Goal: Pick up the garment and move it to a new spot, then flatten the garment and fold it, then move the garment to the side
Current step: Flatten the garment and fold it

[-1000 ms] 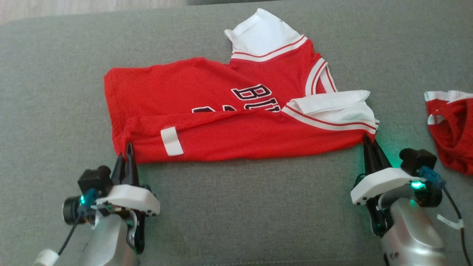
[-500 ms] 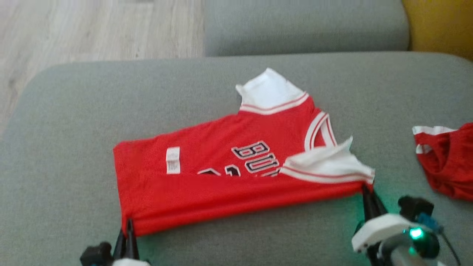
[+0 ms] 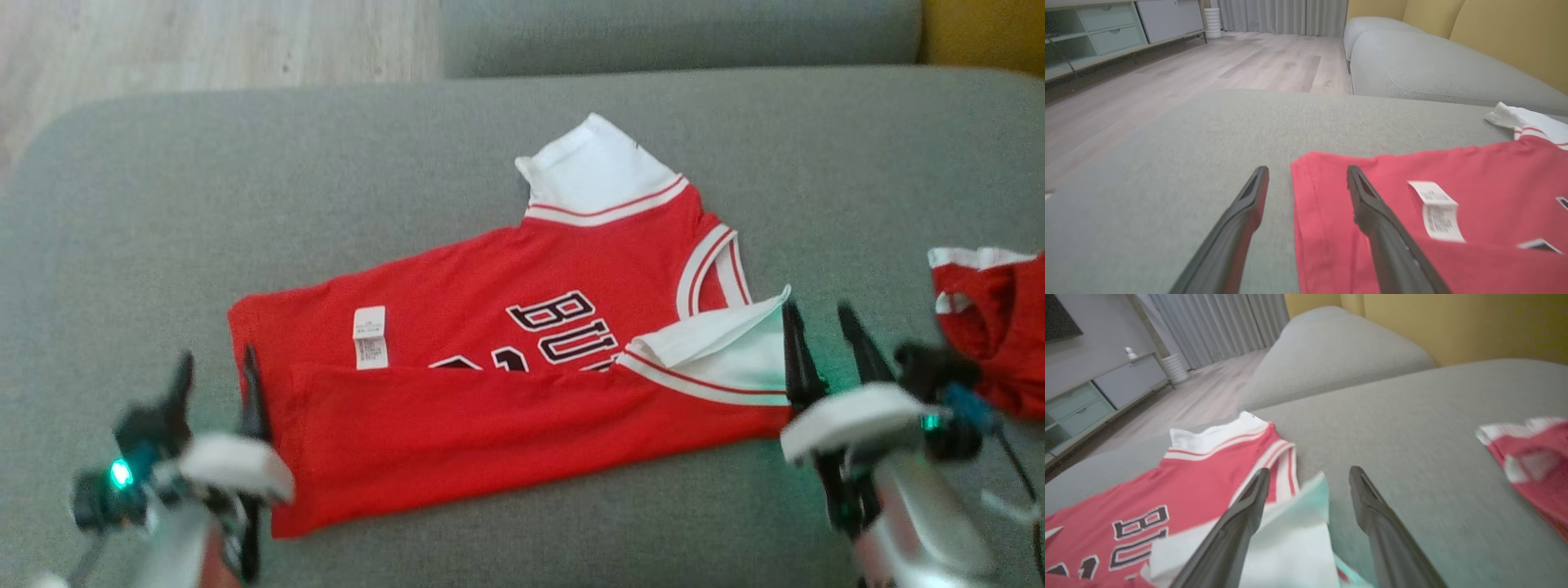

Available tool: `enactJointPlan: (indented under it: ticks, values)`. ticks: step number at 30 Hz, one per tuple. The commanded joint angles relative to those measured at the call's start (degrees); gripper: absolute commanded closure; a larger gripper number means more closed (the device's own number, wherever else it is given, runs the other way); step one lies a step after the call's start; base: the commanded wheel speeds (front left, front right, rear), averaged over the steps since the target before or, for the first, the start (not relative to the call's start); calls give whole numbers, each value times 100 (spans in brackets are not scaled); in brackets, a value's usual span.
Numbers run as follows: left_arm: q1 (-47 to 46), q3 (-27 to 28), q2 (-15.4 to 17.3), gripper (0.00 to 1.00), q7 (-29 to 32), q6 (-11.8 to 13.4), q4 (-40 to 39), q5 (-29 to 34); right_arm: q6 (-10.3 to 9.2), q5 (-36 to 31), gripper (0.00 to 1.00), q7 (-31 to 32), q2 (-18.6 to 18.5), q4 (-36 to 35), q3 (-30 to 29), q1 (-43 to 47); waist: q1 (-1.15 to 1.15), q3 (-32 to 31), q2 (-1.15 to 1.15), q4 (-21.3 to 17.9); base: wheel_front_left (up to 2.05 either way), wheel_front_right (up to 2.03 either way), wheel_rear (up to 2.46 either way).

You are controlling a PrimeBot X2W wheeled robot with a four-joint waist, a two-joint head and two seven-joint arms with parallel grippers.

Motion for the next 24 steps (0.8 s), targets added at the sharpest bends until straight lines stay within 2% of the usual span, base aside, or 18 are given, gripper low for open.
enactJointPlan:
  ticks: [1,5,8,15,22,23,24]
  values:
    - [-465,170,261,0,87,-122,84,20,11,-71,0,18,-77,-242,210,-367,-1,228,0,-43,0,0,0]
    - [-1312,-11,724,0,573,-502,697,44,11,-96,0,123,-81,-422,447,-823,-1,556,0,-105,0,0,0]
    - [-1692,-177,933,0,895,-658,1060,-65,11,-105,0,180,-116,-497,662,-1071,-1,727,0,-127,0,0,0]
    - [-2015,-923,1103,0,1315,-710,1319,-720,11,-53,0,255,-190,-501,961,-1464,-1,963,0,-133,0,0,0]
    - [-2185,-1426,1380,0,1088,-712,1371,-1340,11,55,0,301,-216,-463,1167,-1915,-1,1167,0,-73,0,0,0]
    - [-2216,-1489,1383,11,1027,-712,1397,-1367,11,72,0,339,-222,-445,1177,-1979,-1,1190,0,-46,0,0,0]
    - [-2239,-1565,1375,41,997,-712,1426,-1392,11,81,0,398,-236,-413,1194,-2053,-1,1208,0,-16,0,0,0]
